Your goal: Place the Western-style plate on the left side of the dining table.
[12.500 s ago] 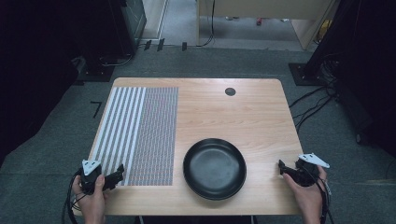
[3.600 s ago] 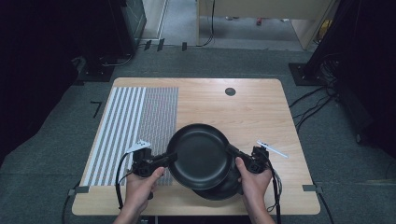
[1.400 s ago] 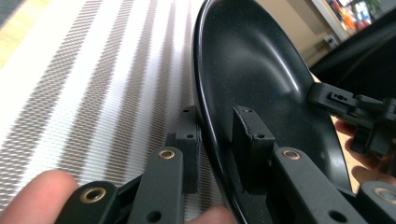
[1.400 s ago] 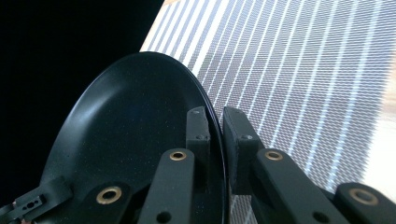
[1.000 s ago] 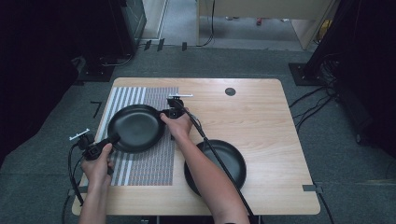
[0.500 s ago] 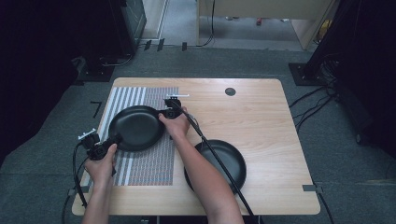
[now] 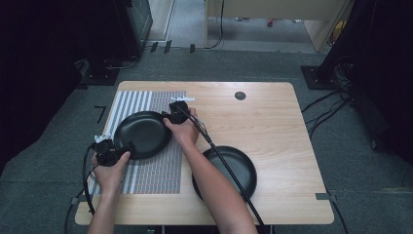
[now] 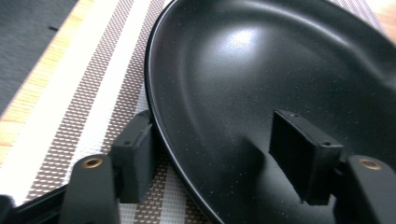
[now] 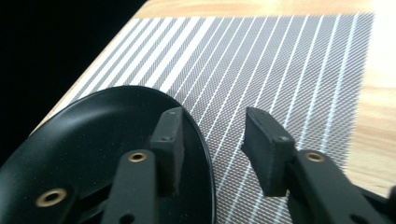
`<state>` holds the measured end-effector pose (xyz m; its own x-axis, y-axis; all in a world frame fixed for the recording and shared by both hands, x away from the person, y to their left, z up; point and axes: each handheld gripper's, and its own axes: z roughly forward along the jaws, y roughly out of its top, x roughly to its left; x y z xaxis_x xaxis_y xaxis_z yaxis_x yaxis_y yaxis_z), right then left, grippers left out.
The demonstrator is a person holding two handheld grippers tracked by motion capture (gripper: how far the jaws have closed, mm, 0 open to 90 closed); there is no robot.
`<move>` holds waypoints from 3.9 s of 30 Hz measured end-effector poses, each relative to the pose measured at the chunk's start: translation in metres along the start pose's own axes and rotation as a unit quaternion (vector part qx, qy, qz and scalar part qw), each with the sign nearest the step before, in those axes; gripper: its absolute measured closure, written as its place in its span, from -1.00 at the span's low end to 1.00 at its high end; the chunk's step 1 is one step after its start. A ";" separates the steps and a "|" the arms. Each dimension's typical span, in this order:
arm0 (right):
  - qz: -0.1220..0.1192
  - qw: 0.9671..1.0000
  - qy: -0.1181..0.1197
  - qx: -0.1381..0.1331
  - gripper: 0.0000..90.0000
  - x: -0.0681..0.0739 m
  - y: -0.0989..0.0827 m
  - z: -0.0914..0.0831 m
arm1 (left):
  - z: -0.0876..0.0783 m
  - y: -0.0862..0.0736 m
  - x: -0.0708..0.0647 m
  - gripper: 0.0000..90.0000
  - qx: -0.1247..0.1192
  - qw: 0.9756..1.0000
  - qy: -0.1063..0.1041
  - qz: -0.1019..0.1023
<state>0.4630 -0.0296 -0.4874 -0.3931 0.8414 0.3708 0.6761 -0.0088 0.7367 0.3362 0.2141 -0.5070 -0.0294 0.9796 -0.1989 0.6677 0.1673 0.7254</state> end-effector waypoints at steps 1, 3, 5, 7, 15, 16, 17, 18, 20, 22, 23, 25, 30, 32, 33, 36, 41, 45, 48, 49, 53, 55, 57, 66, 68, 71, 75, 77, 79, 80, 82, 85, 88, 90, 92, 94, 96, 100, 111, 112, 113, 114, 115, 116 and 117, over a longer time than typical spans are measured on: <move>0.001 1.000 0.007 -0.005 0.22 -0.001 0.001 -0.004 | -0.001 0.000 -0.001 -0.41 0.003 1.000 0.008 0.008; 0.005 1.000 0.020 -0.016 0.20 -0.003 0.002 -0.011 | -0.002 0.001 -0.005 -0.55 0.006 1.000 0.018 0.021; 0.008 0.999 0.029 -0.025 0.08 -0.005 0.003 -0.018 | -0.003 0.000 -0.009 -0.64 0.007 0.999 0.022 0.029; 0.012 0.999 0.039 -0.030 0.01 -0.008 0.001 -0.024 | -0.006 0.000 -0.011 -0.70 0.004 0.999 0.017 0.032; -0.036 0.999 0.024 -0.017 -0.13 -0.015 -0.003 -0.054 | -0.025 0.000 -0.020 -0.76 -0.028 0.999 -0.003 0.031; -0.039 0.999 0.025 -0.015 -0.15 -0.016 -0.003 -0.059 | -0.027 0.000 -0.022 -0.76 -0.031 0.999 -0.007 0.032; -0.040 0.999 0.027 -0.015 -0.17 -0.017 -0.004 -0.064 | -0.029 -0.001 -0.023 -0.76 -0.033 0.999 -0.009 0.033; -0.042 0.999 0.029 -0.013 -0.19 -0.017 -0.005 -0.068 | -0.032 -0.002 -0.025 -0.77 -0.036 0.999 -0.011 0.034; -0.047 0.998 0.032 -0.009 -0.24 -0.018 -0.006 -0.077 | -0.037 -0.003 -0.027 -0.79 -0.039 0.998 -0.018 0.040; -0.059 0.998 0.032 -0.007 -0.30 -0.019 -0.008 -0.085 | -0.042 -0.005 -0.029 -0.80 -0.041 0.998 -0.027 0.042; -0.068 0.997 0.029 -0.007 -0.32 -0.019 -0.008 -0.089 | -0.045 -0.006 -0.029 -0.80 -0.043 0.998 -0.031 0.042; -0.081 0.996 0.022 -0.009 -0.33 -0.021 -0.009 -0.096 | -0.050 -0.008 -0.031 -0.80 -0.049 0.997 -0.034 0.044; -0.078 0.997 0.025 -0.003 -0.37 -0.028 -0.012 -0.111 | -0.061 -0.013 -0.037 -0.80 -0.054 0.996 -0.045 0.052; -0.076 0.997 0.026 -0.003 -0.38 -0.030 -0.014 -0.118 | -0.065 -0.015 -0.040 -0.80 -0.057 0.995 -0.052 0.055; -0.076 0.997 0.028 -0.003 -0.39 -0.031 -0.014 -0.121 | -0.067 -0.016 -0.041 -0.80 -0.058 0.995 -0.057 0.056; -0.075 0.997 0.029 -0.005 -0.39 -0.034 -0.016 -0.132 | -0.071 -0.019 -0.045 -0.80 -0.061 0.994 -0.064 0.058; -0.078 0.996 0.030 -0.010 -0.40 -0.039 -0.019 -0.149 | -0.077 -0.022 -0.050 -0.80 -0.063 0.994 -0.067 0.061; -0.073 0.997 0.033 -0.013 -0.41 -0.044 -0.023 -0.161 | -0.080 -0.026 -0.052 -0.80 -0.064 0.994 -0.069 0.064; -0.074 0.997 0.030 -0.019 -0.42 -0.050 -0.028 -0.168 | -0.082 -0.029 -0.053 -0.80 -0.062 0.994 -0.066 0.067; -0.071 0.997 0.029 -0.019 -0.42 -0.052 -0.029 -0.170 | -0.083 -0.030 -0.052 -0.80 -0.062 0.994 -0.065 0.067; -0.067 0.997 0.025 -0.021 -0.42 -0.061 -0.036 -0.179 | -0.086 -0.035 -0.051 -0.80 -0.060 0.994 -0.064 0.069; -0.069 0.997 0.018 -0.024 -0.42 -0.066 -0.040 -0.183 | -0.087 -0.037 -0.050 -0.80 -0.057 0.994 -0.062 0.069; -0.068 0.997 0.013 -0.026 -0.42 -0.071 -0.043 -0.188 | -0.090 -0.040 -0.048 -0.80 -0.057 0.994 -0.062 0.066; -0.059 0.998 0.000 -0.034 -0.42 -0.091 -0.056 -0.208 | -0.093 -0.054 -0.037 -0.80 -0.045 0.995 -0.045 0.071; -0.059 0.998 -0.005 -0.035 -0.42 -0.096 -0.059 -0.212 | -0.091 -0.059 -0.036 -0.80 -0.046 0.996 -0.031 0.075; -0.059 0.997 -0.016 -0.039 -0.42 -0.103 -0.064 -0.219 | -0.088 -0.063 -0.034 -0.80 -0.041 0.996 -0.026 0.073; -0.051 0.998 -0.024 -0.043 -0.42 -0.114 -0.070 -0.228 | -0.090 -0.065 -0.034 -0.80 -0.044 0.995 -0.027 0.081; -0.045 0.998 -0.027 -0.046 -0.42 -0.121 -0.073 -0.233 | -0.090 -0.067 -0.032 -0.80 -0.043 0.995 -0.022 0.090; -0.040 0.998 -0.031 -0.047 -0.42 -0.128 -0.077 -0.238 | -0.089 -0.070 -0.029 -0.80 -0.042 0.995 -0.018 0.090; -0.037 0.998 -0.034 -0.047 -0.42 -0.131 -0.079 -0.241 | -0.089 -0.070 -0.027 -0.80 -0.043 0.995 -0.015 0.091; -0.035 0.997 -0.040 -0.047 -0.42 -0.137 -0.082 -0.246 | -0.090 -0.071 -0.024 -0.80 -0.045 0.995 -0.009 0.092; -0.029 0.997 -0.048 -0.049 -0.42 -0.147 -0.088 -0.254 | -0.090 -0.072 -0.021 -0.80 -0.047 0.994 -0.003 0.094; -0.021 0.997 -0.057 -0.049 -0.42 -0.157 -0.095 -0.262 | -0.090 -0.074 -0.018 -0.80 -0.044 0.994 0.007 0.102; -0.019 0.997 -0.064 -0.046 -0.42 -0.164 -0.100 -0.266 | -0.089 -0.075 -0.017 -0.80 -0.042 0.994 0.008 0.103; -0.017 0.996 -0.072 -0.044 -0.42 -0.170 -0.105 -0.270 | -0.089 -0.076 -0.016 -0.80 -0.041 0.994 0.010 0.105; -0.012 0.996 -0.079 -0.042 -0.42 -0.177 -0.110 -0.275 | -0.089 -0.076 -0.015 -0.80 -0.041 0.993 0.013 0.108; -0.006 0.995 -0.086 -0.042 -0.42 -0.184 -0.115 -0.280 | -0.090 -0.076 -0.013 -0.80 -0.040 0.993 0.014 0.108; 0.005 0.994 -0.099 -0.043 -0.42 -0.197 -0.123 -0.291 | -0.090 -0.077 -0.010 -0.80 -0.040 0.993 0.014 0.106; 0.022 0.989 -0.138 -0.041 -0.42 -0.228 -0.143 -0.320 | -0.093 -0.081 -0.001 -0.80 -0.037 0.993 0.022 0.110; 0.025 0.989 -0.142 -0.041 -0.42 -0.231 -0.145 -0.322 | -0.093 -0.081 0.000 -0.80 -0.036 0.993 0.023 0.109; 0.029 0.988 -0.146 -0.040 -0.42 -0.234 -0.148 -0.324 | -0.093 -0.081 0.001 -0.80 -0.037 0.993 0.024 0.109; 0.033 0.987 -0.151 -0.039 -0.42 -0.238 -0.151 -0.327 | -0.094 -0.082 0.002 -0.80 -0.037 0.993 0.024 0.108; 0.034 0.987 -0.153 -0.037 -0.42 -0.240 -0.154 -0.328 | -0.094 -0.082 0.003 -0.80 -0.036 0.993 0.024 0.108; 0.038 0.986 -0.157 -0.037 -0.41 -0.243 -0.157 -0.330 | -0.095 -0.082 0.004 -0.80 -0.037 0.993 0.024 0.107; 0.040 0.986 -0.160 -0.035 -0.41 -0.245 -0.160 -0.332 | -0.095 -0.082 0.005 -0.80 -0.035 0.993 0.025 0.107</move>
<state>0.2449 -0.4141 -0.5083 -0.1163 0.9637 0.2403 0.6485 -0.1096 0.7533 0.2102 0.2161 -0.5049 0.0700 0.9975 -0.0028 0.6087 -0.0405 0.7924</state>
